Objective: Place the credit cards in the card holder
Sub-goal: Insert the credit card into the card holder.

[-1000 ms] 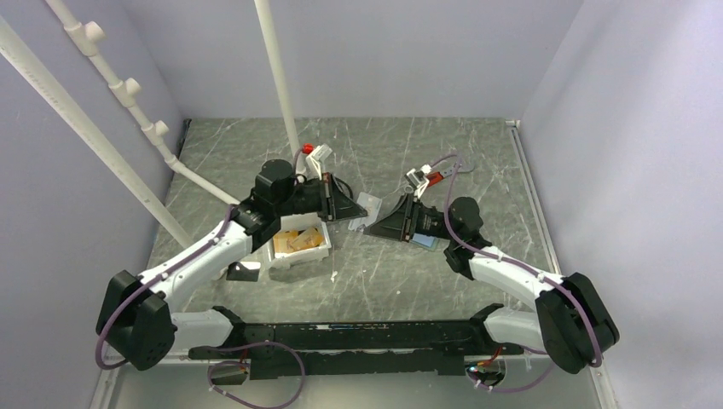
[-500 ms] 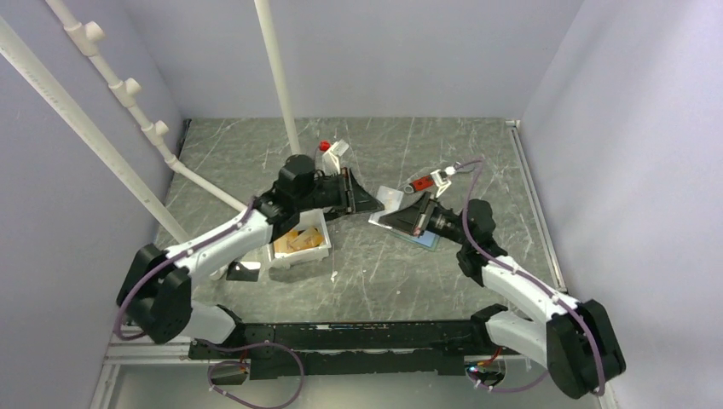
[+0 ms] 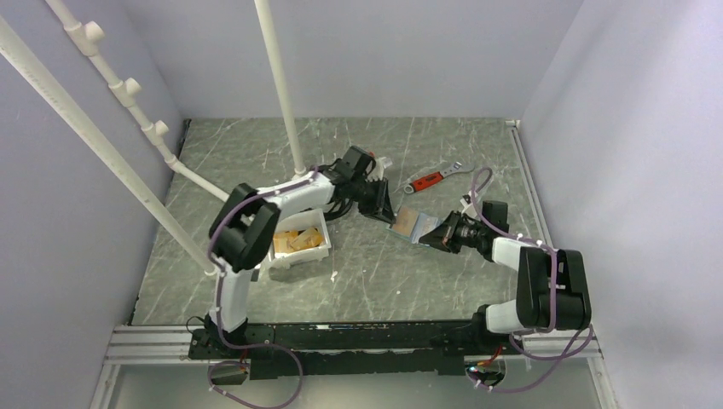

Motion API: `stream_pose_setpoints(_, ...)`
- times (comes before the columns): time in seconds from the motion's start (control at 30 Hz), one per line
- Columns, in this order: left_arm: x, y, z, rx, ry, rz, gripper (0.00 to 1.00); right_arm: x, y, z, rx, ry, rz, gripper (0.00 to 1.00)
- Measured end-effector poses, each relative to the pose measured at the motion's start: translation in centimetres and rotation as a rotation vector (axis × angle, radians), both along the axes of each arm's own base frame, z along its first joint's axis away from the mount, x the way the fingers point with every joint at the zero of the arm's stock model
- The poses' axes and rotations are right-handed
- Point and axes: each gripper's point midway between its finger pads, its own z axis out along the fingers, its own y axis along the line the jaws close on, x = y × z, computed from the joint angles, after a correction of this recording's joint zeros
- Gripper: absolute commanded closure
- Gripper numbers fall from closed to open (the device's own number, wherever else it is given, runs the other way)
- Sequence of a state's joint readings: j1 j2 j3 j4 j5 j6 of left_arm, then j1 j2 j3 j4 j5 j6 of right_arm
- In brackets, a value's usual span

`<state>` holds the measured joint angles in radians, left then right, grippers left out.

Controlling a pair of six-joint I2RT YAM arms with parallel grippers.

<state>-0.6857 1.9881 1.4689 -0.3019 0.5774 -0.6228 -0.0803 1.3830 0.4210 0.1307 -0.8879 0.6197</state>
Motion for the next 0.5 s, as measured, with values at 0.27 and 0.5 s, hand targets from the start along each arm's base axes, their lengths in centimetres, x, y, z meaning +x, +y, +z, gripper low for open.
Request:
stream_pose_setpoints(0.27, 0.7, -1.9, -5.4, 0.047, 0.049, -0.053, 0.89, 0.1, -0.1, -1.0, 0.034, -0.009, 0.04, 1.0)
stream_pose_setpoints(0.5, 2.7, -3.3, -5.4, 0.025, 0.01, -0.063, 0.91, 0.4, -0.3, -1.9, 0.056, 0.009, 0.036, 1.0)
